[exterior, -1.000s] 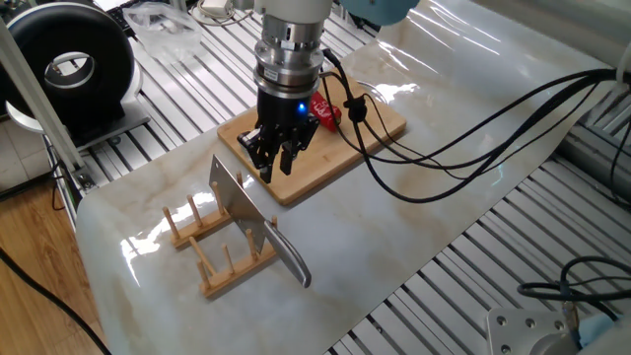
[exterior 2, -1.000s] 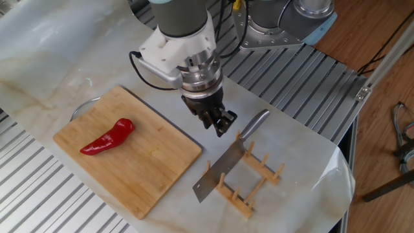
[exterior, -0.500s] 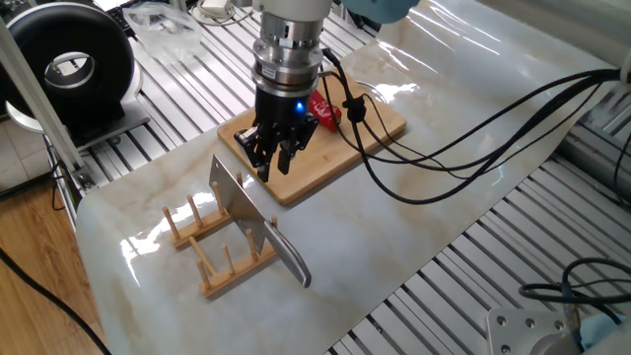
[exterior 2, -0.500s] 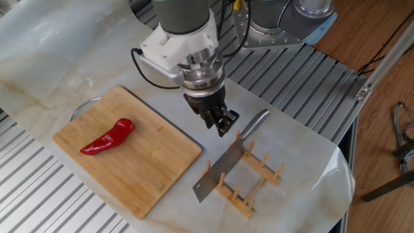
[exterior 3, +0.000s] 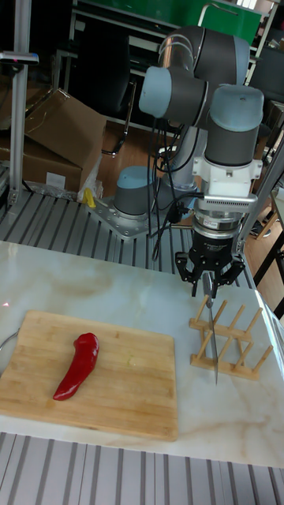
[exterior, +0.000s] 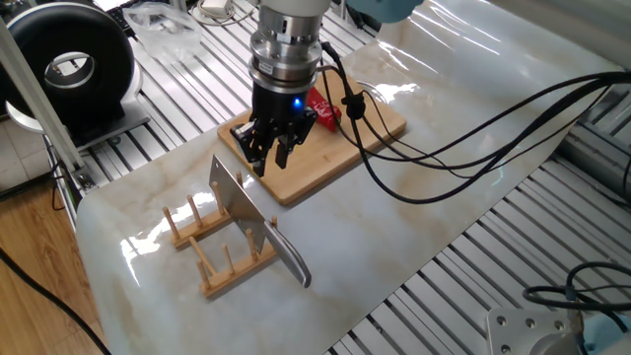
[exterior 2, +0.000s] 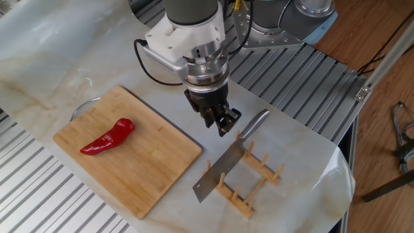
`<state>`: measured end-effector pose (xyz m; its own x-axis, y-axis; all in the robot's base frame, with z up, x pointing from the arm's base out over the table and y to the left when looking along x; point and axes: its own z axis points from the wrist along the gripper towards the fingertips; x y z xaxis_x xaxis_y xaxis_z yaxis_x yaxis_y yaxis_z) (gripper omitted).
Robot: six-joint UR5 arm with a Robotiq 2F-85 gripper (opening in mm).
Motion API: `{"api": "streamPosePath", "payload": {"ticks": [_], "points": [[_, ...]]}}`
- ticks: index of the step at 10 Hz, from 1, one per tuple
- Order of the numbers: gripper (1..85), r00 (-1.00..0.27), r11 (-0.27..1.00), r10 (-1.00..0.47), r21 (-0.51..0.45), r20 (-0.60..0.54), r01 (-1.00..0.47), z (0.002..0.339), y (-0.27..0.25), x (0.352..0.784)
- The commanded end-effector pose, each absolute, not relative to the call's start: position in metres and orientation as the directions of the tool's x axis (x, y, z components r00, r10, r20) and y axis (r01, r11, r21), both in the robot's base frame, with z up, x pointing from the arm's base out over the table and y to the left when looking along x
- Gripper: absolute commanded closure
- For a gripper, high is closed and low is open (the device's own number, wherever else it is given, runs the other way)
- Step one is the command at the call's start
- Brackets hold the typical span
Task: Chop the chili peppers
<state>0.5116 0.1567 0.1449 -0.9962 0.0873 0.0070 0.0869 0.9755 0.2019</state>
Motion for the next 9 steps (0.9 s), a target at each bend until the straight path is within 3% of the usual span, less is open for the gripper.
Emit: {"api": "streamPosePath", "payload": {"ticks": [1,9], "points": [[46.0,-0.997,0.981,0.071,0.178,0.0,0.07,0.144,0.148,0.514],[50.3,-0.993,0.971,0.116,0.212,0.004,0.114,0.125,0.173,0.503]]}}
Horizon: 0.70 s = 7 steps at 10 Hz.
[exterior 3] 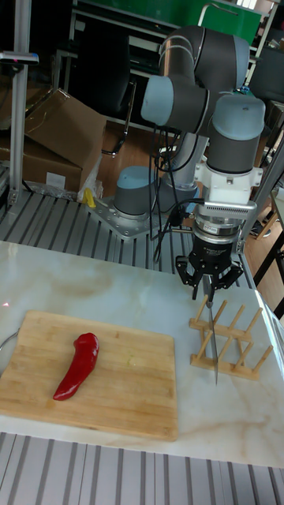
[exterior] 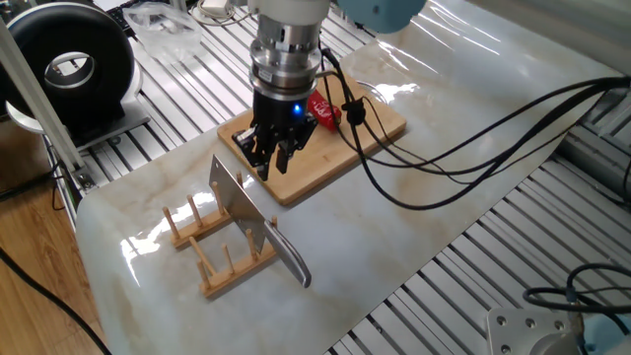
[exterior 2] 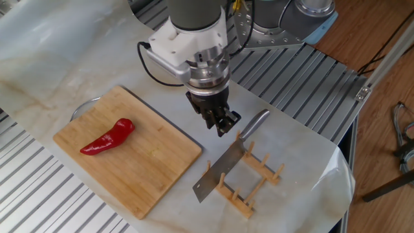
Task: Chop the chili peppers
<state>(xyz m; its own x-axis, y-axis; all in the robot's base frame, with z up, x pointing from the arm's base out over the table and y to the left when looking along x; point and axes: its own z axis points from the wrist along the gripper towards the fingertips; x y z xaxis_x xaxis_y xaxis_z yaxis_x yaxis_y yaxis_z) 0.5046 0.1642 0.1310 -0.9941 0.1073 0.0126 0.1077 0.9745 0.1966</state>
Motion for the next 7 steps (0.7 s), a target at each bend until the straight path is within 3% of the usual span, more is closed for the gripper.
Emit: {"api": "streamPosePath", "payload": {"ticks": [1,7], "points": [[50.3,-0.993,0.971,0.114,0.208,0.011,0.114,0.126,0.174,0.499],[49.3,-0.989,0.957,0.146,0.255,-0.02,0.136,0.114,0.194,0.5]]}}
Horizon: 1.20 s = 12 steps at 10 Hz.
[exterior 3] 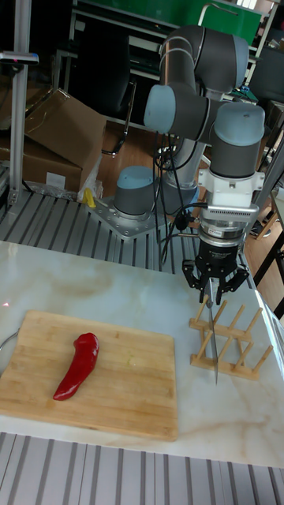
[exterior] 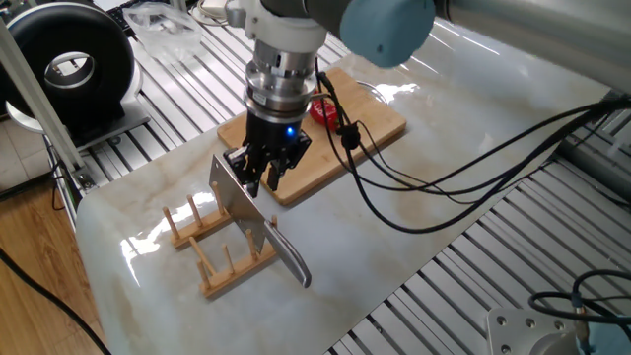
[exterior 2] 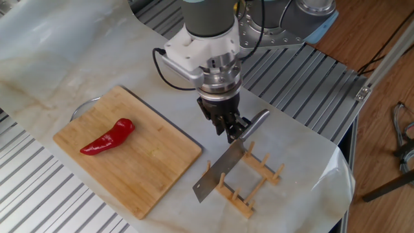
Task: Chop the chili peppers
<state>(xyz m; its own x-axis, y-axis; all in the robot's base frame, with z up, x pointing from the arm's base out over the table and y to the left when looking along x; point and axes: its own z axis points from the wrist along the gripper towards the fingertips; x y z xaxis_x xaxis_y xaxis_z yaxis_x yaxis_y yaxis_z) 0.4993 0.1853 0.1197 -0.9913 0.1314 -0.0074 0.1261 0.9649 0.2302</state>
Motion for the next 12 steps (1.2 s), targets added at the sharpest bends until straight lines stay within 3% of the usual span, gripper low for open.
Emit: {"api": "streamPosePath", "payload": {"ticks": [1,12], "points": [[49.3,-0.989,0.957,0.147,0.256,-0.03,0.134,0.11,0.196,0.502],[50.3,-0.982,0.948,0.185,0.273,-0.045,0.166,0.09,0.203,0.501]]}}
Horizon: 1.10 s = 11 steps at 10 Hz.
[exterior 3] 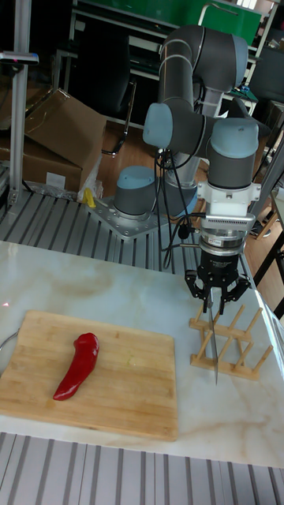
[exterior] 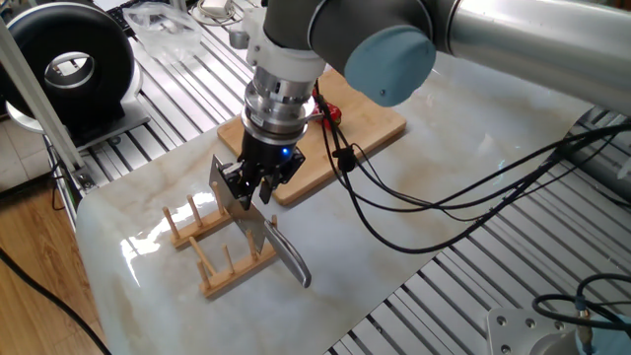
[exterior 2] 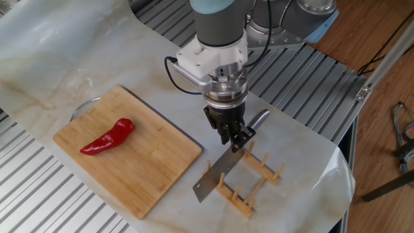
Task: Chop the chili peppers
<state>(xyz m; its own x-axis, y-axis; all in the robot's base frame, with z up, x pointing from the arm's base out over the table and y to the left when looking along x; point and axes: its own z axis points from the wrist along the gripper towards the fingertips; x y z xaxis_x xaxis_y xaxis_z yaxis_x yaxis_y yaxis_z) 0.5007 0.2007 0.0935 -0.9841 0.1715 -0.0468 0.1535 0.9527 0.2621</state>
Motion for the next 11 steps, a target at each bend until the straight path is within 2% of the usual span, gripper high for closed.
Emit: {"api": "streamPosePath", "payload": {"ticks": [1,11], "points": [[51.0,-0.982,0.947,0.186,0.276,-0.044,0.167,0.089,0.204,0.501],[56.0,-0.98,0.939,0.199,0.289,-0.025,0.184,0.073,0.21,0.489]]}}
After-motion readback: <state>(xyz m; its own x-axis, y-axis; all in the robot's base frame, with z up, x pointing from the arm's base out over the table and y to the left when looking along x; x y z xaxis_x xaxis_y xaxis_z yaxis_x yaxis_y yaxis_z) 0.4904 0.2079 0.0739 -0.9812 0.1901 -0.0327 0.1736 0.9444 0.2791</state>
